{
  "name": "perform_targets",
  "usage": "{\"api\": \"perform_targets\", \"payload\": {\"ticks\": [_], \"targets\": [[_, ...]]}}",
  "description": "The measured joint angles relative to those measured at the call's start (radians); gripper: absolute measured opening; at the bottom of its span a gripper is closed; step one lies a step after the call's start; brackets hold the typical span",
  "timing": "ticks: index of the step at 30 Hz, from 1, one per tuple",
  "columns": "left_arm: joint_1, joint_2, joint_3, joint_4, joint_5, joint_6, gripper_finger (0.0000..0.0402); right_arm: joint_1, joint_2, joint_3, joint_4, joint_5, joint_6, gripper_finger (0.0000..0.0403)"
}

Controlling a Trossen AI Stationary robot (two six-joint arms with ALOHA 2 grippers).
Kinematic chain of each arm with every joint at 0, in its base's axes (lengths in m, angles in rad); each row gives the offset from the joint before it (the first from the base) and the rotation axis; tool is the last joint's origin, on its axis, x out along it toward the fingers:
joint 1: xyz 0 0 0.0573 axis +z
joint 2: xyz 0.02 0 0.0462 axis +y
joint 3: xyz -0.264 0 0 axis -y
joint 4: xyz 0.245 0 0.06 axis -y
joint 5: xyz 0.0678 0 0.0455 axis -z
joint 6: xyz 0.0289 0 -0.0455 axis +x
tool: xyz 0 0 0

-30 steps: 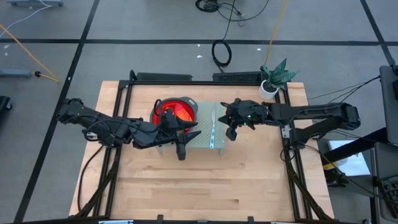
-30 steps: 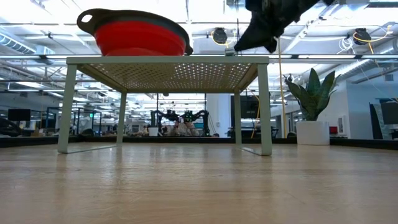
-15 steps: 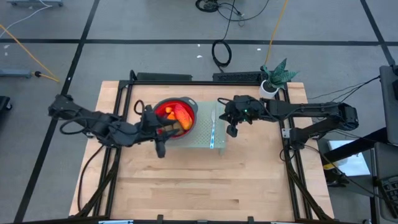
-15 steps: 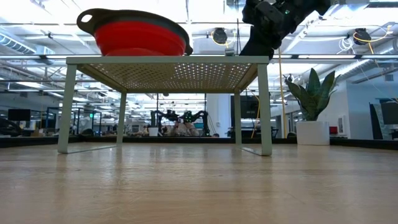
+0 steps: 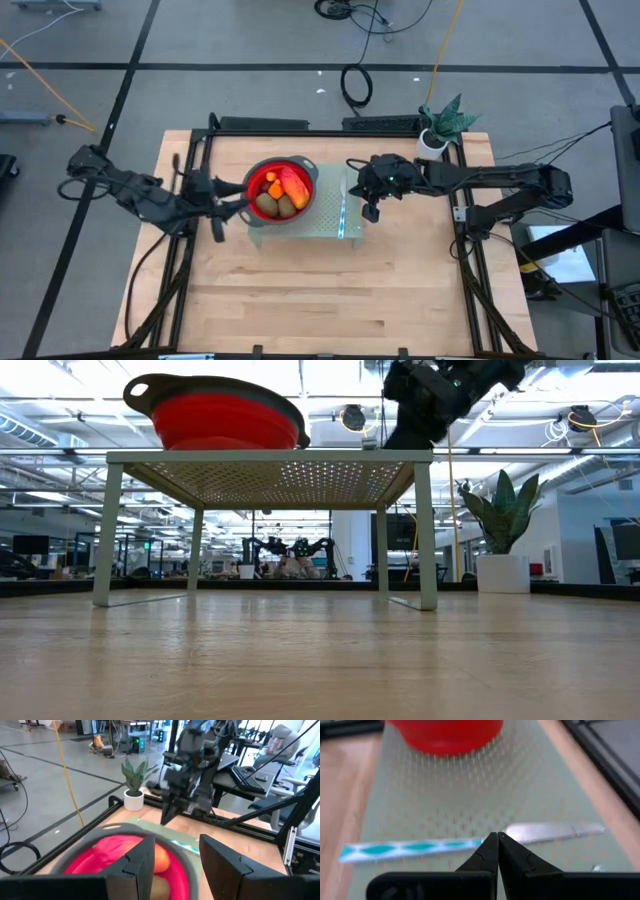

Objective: Pick & Place Fruit
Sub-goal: Put the knife onto the right side of the shelf

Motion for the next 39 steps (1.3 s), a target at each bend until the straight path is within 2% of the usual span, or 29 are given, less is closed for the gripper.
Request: {"api": "perform_targets", "payload": {"ticks": [10, 18, 26, 39], "targets": [[-0.008, -0.258, -0.19, -0.011, -0.003, 0.033, 0.0152, -0.021, 0.044, 0.003, 0.051, 0.028, 0.031, 0.0], [-0.031, -0.409, -0.261, -0.078, -0.002, 0.012, 0.0152, -0.028, 0.079, 0.0, 0.074, 0.031, 0.051, 0.0], [-0.049, -0.474, -0.286, -0.123, 0.0, -0.009, 0.0152, -0.033, 0.063, 0.002, 0.092, 0.031, 0.086, 0.0], [-0.052, -0.477, -0.286, -0.178, 0.008, -0.054, 0.0152, -0.037, 0.065, 0.002, 0.019, 0.056, 0.09, 0.0]]}}
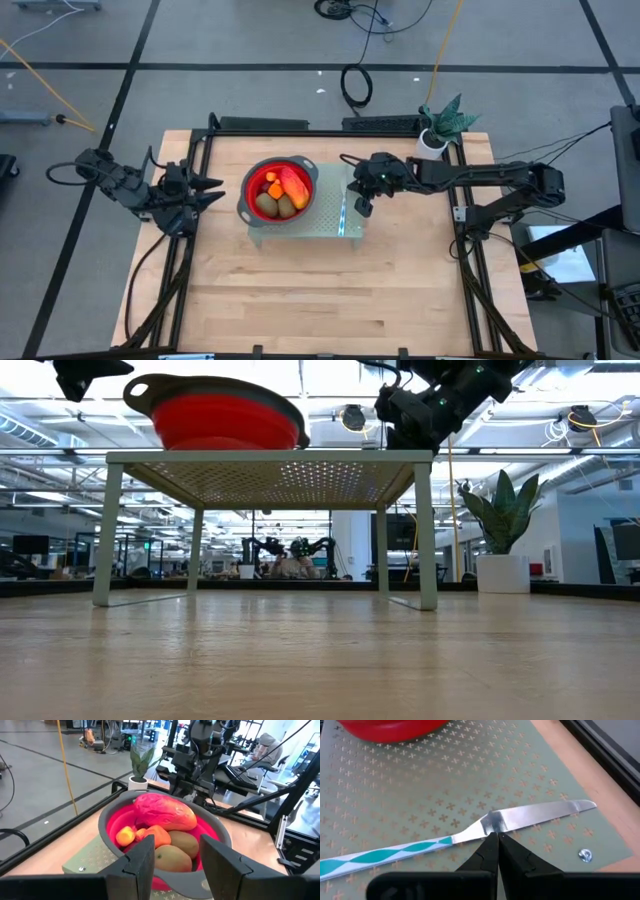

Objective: Pick & Place Fruit
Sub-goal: Put the knife onto the right side of the shelf

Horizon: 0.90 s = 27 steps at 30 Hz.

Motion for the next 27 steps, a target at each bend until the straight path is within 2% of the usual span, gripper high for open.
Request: {"api": "perform_targets", "payload": {"ticks": [13, 27], "targets": [[0.0, 0.0, 0.0, 0.003, 0.0, -0.007, 0.0152, -0.027, 0.036, 0.0, 0.06, -0.006, -0.01, 0.0], [0.0, 0.0, 0.0, 0.005, 0.0, -0.01, 0.0152, -0.034, 0.065, 0.001, 0.12, -0.06, 0.002, 0.0]]}}
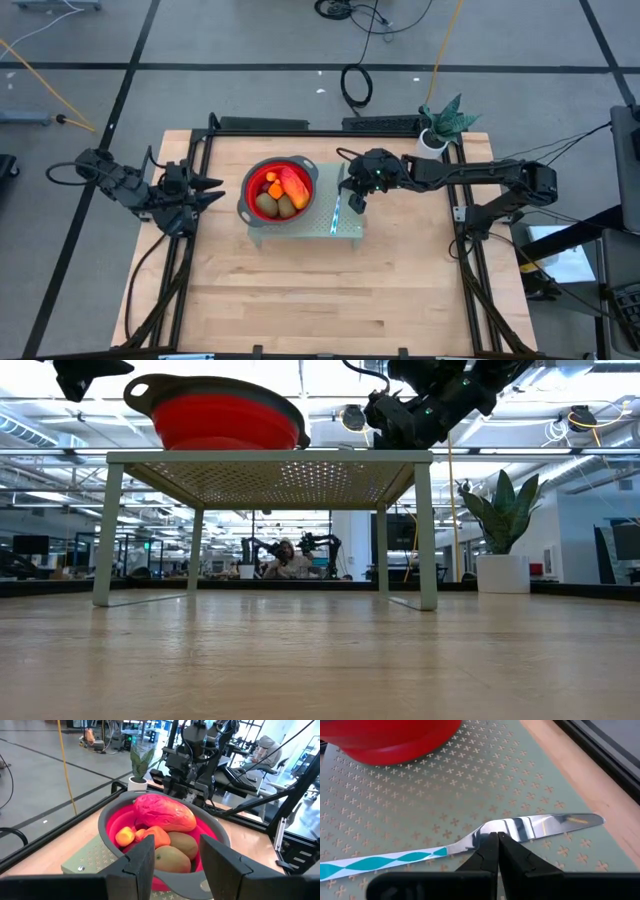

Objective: Pick & Place Fruit
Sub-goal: Put the knife onto the right side of the shelf

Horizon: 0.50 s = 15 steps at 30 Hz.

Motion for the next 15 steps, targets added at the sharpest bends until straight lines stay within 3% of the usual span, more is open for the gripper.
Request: {"api": "perform_targets", "payload": {"ticks": [15], "targets": [[0.0, 0.0, 0.0, 0.018, -0.006, 0.003, 0.0152, 0.0, -0.045, 0.014, 0.0, -0.023, -0.021, 0.0]]}}
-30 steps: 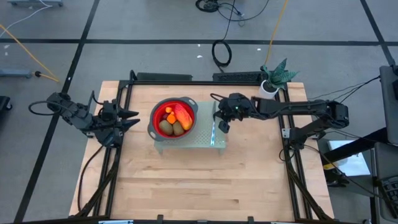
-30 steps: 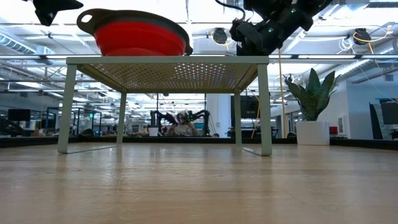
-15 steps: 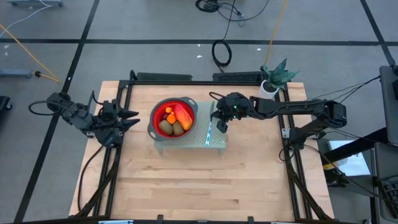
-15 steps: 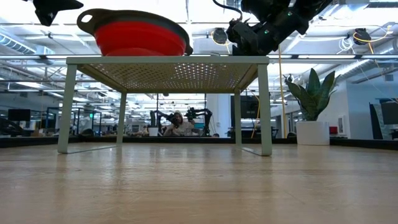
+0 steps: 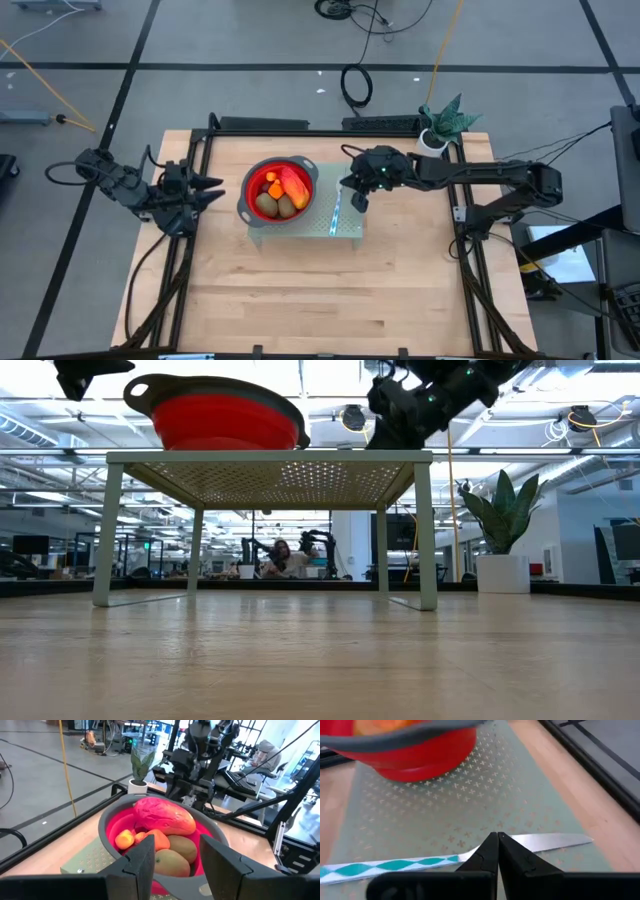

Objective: Pick & Place Fruit
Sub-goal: Put the knife onto the right side of the shelf

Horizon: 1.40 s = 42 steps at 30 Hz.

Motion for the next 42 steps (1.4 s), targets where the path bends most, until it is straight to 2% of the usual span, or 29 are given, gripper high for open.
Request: {"api": "perform_targets", "payload": {"ticks": [4, 8, 12, 27, 42], "targets": [[0.0, 0.0, 0.0, 0.01, -0.005, 0.003, 0.0152, 0.002, -0.014, 0.033, 0.008, -0.002, -0.008, 0.0], [0.0, 0.0, 0.0, 0.013, -0.008, 0.004, 0.0152, 0.025, -0.009, 0.044, 0.009, -0.081, 0.025, 0.0], [0.0, 0.001, 0.0, 0.017, -0.011, 0.004, 0.0152, 0.069, 0.017, 0.046, 0.002, -0.103, 0.064, 0.0], [0.0, 0.001, 0.0, 0.019, -0.013, 0.002, 0.0152, 0.223, 0.073, 0.044, 0.041, -0.1, 0.128, 0.0], [0.0, 0.001, 0.0, 0.019, -0.012, 0.0, 0.0152, 0.251, 0.106, 0.045, 0.051, -0.076, 0.161, 0.0]]}}
